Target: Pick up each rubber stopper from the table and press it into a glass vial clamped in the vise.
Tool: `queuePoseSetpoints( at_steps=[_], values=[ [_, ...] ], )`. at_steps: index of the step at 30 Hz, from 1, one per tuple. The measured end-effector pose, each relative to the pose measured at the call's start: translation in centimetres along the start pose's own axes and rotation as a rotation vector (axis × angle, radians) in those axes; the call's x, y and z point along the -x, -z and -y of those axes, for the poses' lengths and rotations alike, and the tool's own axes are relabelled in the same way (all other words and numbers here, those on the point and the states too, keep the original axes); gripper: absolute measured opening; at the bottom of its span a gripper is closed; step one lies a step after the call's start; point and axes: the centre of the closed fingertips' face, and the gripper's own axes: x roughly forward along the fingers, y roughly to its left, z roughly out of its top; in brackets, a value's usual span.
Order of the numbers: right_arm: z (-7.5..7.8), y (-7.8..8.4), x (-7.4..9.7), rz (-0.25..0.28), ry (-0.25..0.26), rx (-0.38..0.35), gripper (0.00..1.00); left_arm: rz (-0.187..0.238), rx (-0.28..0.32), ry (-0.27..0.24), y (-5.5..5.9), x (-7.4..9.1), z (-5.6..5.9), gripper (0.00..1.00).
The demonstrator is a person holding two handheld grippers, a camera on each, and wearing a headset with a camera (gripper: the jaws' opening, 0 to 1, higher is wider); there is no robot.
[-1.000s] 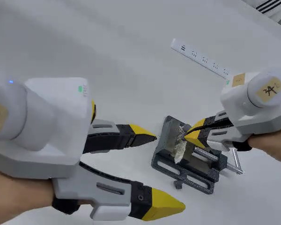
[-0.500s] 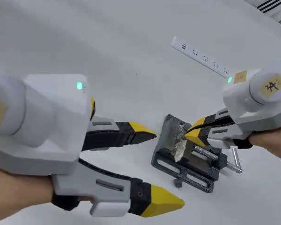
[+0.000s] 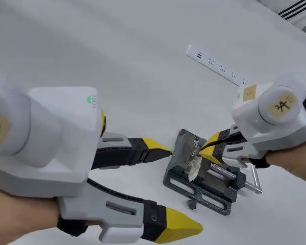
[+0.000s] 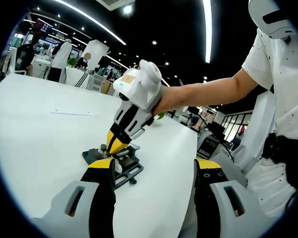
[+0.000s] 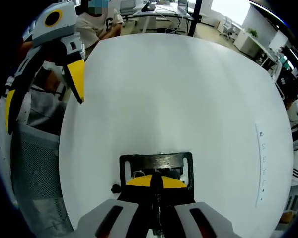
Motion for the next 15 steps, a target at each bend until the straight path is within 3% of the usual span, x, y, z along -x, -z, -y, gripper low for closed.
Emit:
queuePoseSetpoints(
  at_steps=[15],
  values=[
    [-0.05,0.16,-0.09,-0.005,-0.013,-0.015,0.00,0.005,0.000,-0.005,-0.16,0.15,-0.15,0.62]
  ],
)
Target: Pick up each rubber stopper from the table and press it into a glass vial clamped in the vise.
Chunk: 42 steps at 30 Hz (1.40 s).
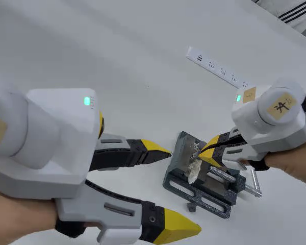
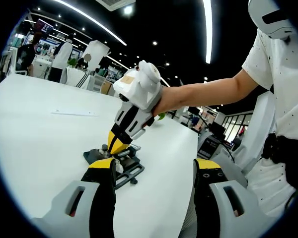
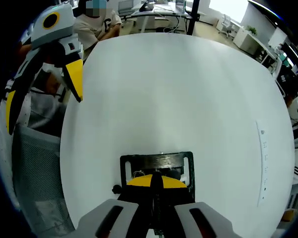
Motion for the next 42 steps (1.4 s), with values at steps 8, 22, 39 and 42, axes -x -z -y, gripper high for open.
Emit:
queuePoseSetpoints(
  at_steps=[8,22,39,42],
  values=[
    [-0.2,0.0,0.0,-0.009,0.003,0.016,0.00,0.005,0.001,-0.003,-0.2,0.0,-0.1,0.61],
    [-0.1,-0.1,-0.1,-0.016,0.004,0.025,0.00,-0.007,-0.010,-0.005,0.2,-0.1,-0.2,0.62],
    [-0.1,-0.1,-0.1,-0.022,0.002,0.022,0.00,-0.075,-0.069,-0.017,2.0,-0.4,-0.8,0.72],
    [-0.1,-0.1,-0.1,-0.022,0.003,0.020,0.00,-0.094,-0.087,-0.019,2.5,-0.5,-0.9,0.74]
  ],
)
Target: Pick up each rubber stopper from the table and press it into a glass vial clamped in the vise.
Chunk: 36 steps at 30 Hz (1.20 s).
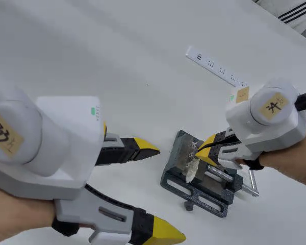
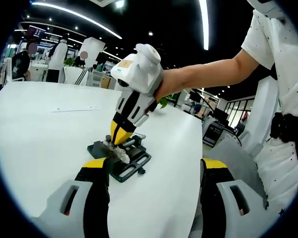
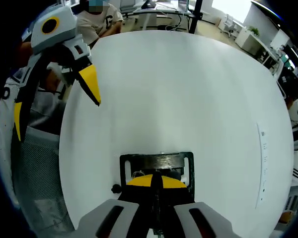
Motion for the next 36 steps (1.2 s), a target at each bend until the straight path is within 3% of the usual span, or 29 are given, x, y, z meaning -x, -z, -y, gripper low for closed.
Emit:
queuePoseSetpoints(
  at_steps=[9,22,30,36],
  values=[
    [-0.02,0.09,-0.13,-0.007,0.009,0.014,0.00,-0.037,-0.031,0.002,0.88,-0.39,-0.01,0.79],
    [-0.13,0.02,-0.20,-0.008,0.014,0.023,0.00,-0.014,-0.024,0.000,0.34,-0.20,-0.10,0.77],
    [-0.09,0.16,-0.20,-0.009,0.021,0.064,0.00,-0.008,-0.018,-0.001,0.19,-0.13,-0.09,0.76],
    [-0.06,0.24,-0.10,0.029,0.048,0.054,0.00,0.002,-0.013,-0.003,-0.07,-0.09,-0.13,0.75]
  ],
)
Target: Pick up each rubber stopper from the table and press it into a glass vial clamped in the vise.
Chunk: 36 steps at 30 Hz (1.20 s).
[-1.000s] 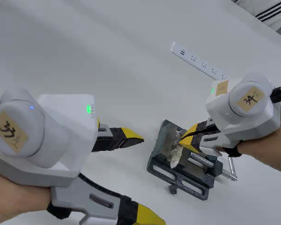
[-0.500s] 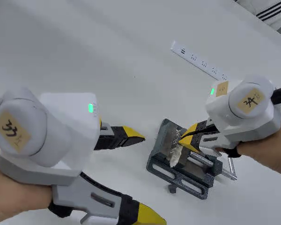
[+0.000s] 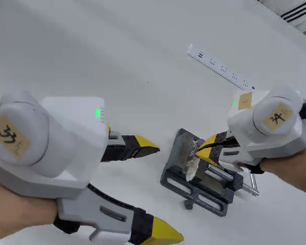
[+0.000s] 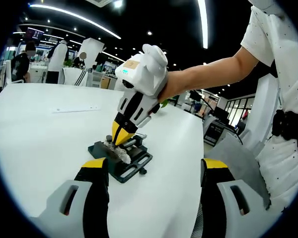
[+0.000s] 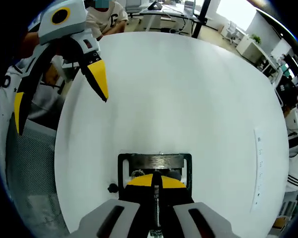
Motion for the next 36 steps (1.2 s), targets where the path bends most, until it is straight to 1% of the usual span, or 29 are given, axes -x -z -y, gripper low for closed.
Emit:
queuePoseSetpoints(
  at_steps=[6,8,9,10,11,12,13,14,15,18,24,27,33,36],
  values=[
    [-0.2,-0.1,0.0,0.022,0.038,0.014,0.00,0.000,0.001,-0.002,0.1,0.0,-0.1,0.75],
    [-0.2,-0.1,0.1,0.036,0.053,-0.001,0.00,-0.001,0.002,-0.001,0.1,0.0,-0.1,0.74],
    [-0.2,0.0,0.1,0.039,0.056,0.006,0.00,-0.002,0.000,-0.001,0.0,0.0,0.0,0.74],
    [-0.1,0.0,0.2,0.042,0.052,0.011,0.00,-0.002,0.000,-0.001,0.0,0.0,0.0,0.74],
    [-0.1,-0.1,0.1,0.042,0.042,-0.021,0.00,-0.003,0.000,-0.002,0.0,0.0,-0.1,0.74],
    [0.0,-0.2,0.1,0.041,0.043,-0.012,0.00,-0.004,0.001,-0.003,0.0,0.0,-0.1,0.74],
    [0.1,-0.2,0.2,0.049,0.050,0.015,0.00,-0.008,0.002,-0.004,0.1,0.1,-0.1,0.74],
    [0.0,-0.1,0.2,0.052,0.050,-0.008,0.00,-0.011,-0.001,-0.005,0.1,0.1,-0.1,0.74],
    [0.0,-0.1,0.2,0.071,0.055,-0.031,0.00,-0.013,-0.003,-0.006,0.0,0.2,0.0,0.74],
    [0.0,-0.1,0.3,0.092,0.065,-0.048,0.00,-0.018,-0.005,-0.009,0.0,0.3,-0.1,0.74],
    [-0.1,-0.1,0.3,0.100,0.080,-0.031,0.00,-0.024,0.000,-0.010,-0.1,0.5,0.2,0.73],
    [-0.1,-0.3,0.2,0.103,0.079,-0.037,0.00,-0.028,-0.005,-0.010,-0.3,0.5,0.5,0.73],
    [-0.1,-0.4,0.2,0.110,0.086,-0.045,0.00,-0.041,-0.011,-0.015,-0.3,0.8,0.8,0.73],
    [-0.1,-0.3,0.3,0.116,0.093,-0.054,0.00,-0.041,-0.013,-0.018,-0.5,1.0,0.9,0.73]
  ],
)
